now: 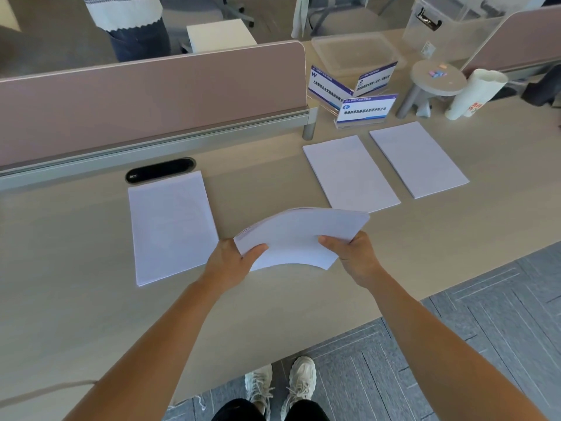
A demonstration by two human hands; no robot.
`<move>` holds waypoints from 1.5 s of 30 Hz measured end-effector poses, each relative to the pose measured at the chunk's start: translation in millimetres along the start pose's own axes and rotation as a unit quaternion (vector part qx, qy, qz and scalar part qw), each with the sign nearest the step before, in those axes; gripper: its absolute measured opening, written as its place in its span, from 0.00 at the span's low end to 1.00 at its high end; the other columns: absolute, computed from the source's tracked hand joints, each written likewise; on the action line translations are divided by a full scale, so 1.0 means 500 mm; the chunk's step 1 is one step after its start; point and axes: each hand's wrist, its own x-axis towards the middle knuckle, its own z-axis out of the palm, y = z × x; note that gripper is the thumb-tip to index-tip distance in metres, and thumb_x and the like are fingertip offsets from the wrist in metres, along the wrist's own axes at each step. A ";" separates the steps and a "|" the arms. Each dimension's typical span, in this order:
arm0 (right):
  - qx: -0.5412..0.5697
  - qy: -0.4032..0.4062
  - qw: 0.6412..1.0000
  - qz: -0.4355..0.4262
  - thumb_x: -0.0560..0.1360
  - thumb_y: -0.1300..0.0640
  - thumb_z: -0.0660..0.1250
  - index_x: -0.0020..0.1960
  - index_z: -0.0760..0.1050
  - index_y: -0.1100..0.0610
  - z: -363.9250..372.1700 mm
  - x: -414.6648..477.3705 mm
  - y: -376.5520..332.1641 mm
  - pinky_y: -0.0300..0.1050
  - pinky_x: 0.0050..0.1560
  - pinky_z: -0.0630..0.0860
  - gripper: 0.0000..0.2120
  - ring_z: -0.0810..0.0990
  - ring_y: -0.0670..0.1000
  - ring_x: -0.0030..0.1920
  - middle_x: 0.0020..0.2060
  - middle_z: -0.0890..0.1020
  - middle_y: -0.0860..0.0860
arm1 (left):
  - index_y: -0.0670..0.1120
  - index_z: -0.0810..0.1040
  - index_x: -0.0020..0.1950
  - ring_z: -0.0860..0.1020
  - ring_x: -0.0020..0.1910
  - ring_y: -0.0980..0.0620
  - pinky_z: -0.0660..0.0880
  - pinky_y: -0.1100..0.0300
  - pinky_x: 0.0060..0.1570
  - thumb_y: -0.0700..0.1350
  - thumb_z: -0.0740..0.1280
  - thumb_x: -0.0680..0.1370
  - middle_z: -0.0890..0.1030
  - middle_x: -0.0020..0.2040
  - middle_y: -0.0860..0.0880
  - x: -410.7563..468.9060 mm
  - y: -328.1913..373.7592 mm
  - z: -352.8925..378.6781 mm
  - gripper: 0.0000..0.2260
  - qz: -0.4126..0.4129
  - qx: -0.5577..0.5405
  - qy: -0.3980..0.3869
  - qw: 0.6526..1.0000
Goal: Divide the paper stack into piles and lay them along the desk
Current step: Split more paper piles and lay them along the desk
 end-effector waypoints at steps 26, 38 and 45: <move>-0.310 0.111 0.943 -0.049 0.72 0.55 0.76 0.35 0.81 0.56 -0.092 -0.083 -0.167 0.45 0.32 0.71 0.09 0.76 0.48 0.28 0.30 0.83 0.47 | 0.43 0.78 0.64 0.79 0.56 0.40 0.74 0.55 0.51 0.54 0.69 0.77 0.83 0.54 0.41 0.003 0.147 -0.032 0.21 0.137 0.069 -0.056 0.987; -0.181 0.184 0.962 -0.087 0.82 0.51 0.61 0.57 0.76 0.57 -0.413 -0.136 -0.270 0.41 0.41 0.78 0.11 0.82 0.45 0.40 0.44 0.83 0.48 | 0.49 0.83 0.48 0.84 0.40 0.58 0.81 0.58 0.41 0.41 0.76 0.72 0.85 0.44 0.53 0.042 0.398 0.188 0.07 0.145 -0.158 -0.219 0.952; -0.237 0.194 0.948 -0.082 0.83 0.54 0.60 0.41 0.71 0.54 -0.738 -0.124 -0.295 0.35 0.31 0.69 0.12 0.71 0.41 0.29 0.32 0.74 0.43 | 0.52 0.84 0.48 0.85 0.49 0.49 0.81 0.51 0.52 0.42 0.76 0.72 0.87 0.49 0.51 0.038 0.617 0.451 0.08 0.125 -0.151 -0.275 0.941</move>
